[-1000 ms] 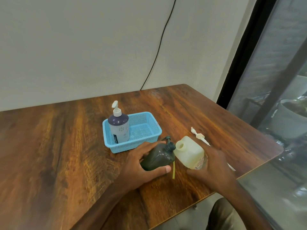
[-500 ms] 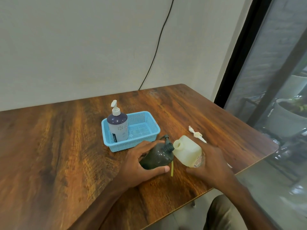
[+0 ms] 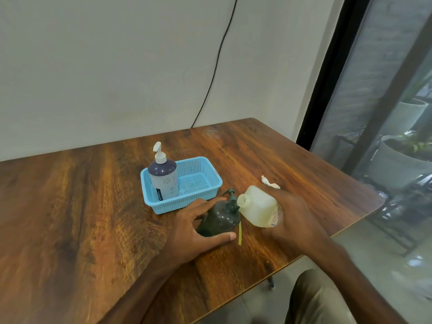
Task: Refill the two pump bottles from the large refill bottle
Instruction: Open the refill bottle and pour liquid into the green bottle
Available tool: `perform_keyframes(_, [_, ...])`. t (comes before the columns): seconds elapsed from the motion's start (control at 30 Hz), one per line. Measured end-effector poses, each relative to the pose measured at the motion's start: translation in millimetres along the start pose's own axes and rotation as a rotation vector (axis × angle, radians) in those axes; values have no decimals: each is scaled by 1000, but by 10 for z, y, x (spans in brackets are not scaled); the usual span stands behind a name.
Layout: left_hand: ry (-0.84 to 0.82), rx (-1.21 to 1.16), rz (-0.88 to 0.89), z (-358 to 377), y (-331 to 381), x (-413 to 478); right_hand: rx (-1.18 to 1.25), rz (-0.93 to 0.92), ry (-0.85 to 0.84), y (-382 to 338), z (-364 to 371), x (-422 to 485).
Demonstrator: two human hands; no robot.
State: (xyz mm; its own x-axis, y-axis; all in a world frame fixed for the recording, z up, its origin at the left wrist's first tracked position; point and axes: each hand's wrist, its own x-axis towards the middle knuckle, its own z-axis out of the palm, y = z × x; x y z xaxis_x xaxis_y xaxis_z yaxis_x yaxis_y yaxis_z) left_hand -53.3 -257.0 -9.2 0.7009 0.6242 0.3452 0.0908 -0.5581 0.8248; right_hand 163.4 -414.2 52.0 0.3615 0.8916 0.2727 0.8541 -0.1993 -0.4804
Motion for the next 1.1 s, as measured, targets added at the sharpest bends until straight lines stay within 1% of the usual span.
perform_keyframes(0.1, [4,7,-3,9,-25,-3,8,-45,5,10,-17,15])
perform_keyframes(0.47, [11,37,-8,27,-41,1,-15,-82,9,26,-48,42])
perform_keyframes(0.73, [35,20,16,21,-4,-6,-36,-116,16,55,-56,85])
perform_keyframes(1.1, [50,-5,37,26,-5,-8,-6,-168,25,93,-46,124])
